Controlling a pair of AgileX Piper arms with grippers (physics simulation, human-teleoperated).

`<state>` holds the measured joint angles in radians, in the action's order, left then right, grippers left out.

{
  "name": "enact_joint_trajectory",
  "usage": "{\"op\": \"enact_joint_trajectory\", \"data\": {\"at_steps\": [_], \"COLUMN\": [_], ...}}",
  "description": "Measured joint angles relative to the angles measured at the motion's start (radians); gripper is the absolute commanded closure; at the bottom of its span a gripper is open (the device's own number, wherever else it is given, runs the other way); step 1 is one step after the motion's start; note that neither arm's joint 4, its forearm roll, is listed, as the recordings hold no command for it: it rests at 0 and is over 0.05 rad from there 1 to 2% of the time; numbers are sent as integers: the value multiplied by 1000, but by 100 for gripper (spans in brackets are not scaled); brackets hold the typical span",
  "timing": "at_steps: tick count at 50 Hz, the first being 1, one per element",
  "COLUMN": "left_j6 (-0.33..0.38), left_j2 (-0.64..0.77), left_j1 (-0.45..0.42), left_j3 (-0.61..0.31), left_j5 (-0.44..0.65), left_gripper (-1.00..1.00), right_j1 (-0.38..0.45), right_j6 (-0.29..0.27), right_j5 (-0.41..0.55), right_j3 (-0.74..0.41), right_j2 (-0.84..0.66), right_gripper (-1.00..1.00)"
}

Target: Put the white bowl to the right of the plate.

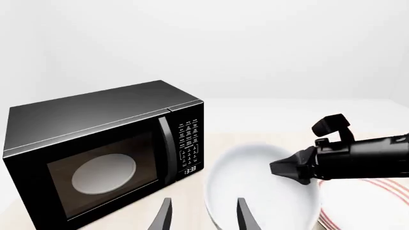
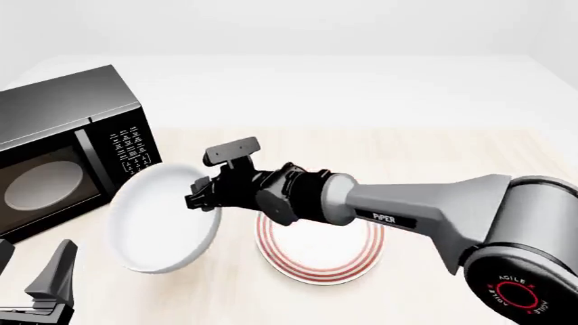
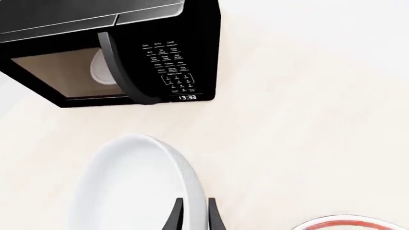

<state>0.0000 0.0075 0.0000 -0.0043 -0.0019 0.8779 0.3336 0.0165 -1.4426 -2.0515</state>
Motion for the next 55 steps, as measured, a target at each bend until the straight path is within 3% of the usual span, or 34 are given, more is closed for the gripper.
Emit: {"op": "enact_joint_trajectory", "data": {"at_steps": [11,22,55], "left_j6": [0,0,0], "left_j2": [0,0,0], "left_j1": [0,0,0], "left_j3": [0,0,0], "left_j5": [0,0,0], "left_gripper": [-100,-100,-100], "right_j1": [-67,-162,-506], "right_j6": [-83,-105,0], "right_j5": [3,-33,-165], "right_j3": [81,214,695], "right_j2": [116,260,719], "right_gripper": [100,100,100]}}
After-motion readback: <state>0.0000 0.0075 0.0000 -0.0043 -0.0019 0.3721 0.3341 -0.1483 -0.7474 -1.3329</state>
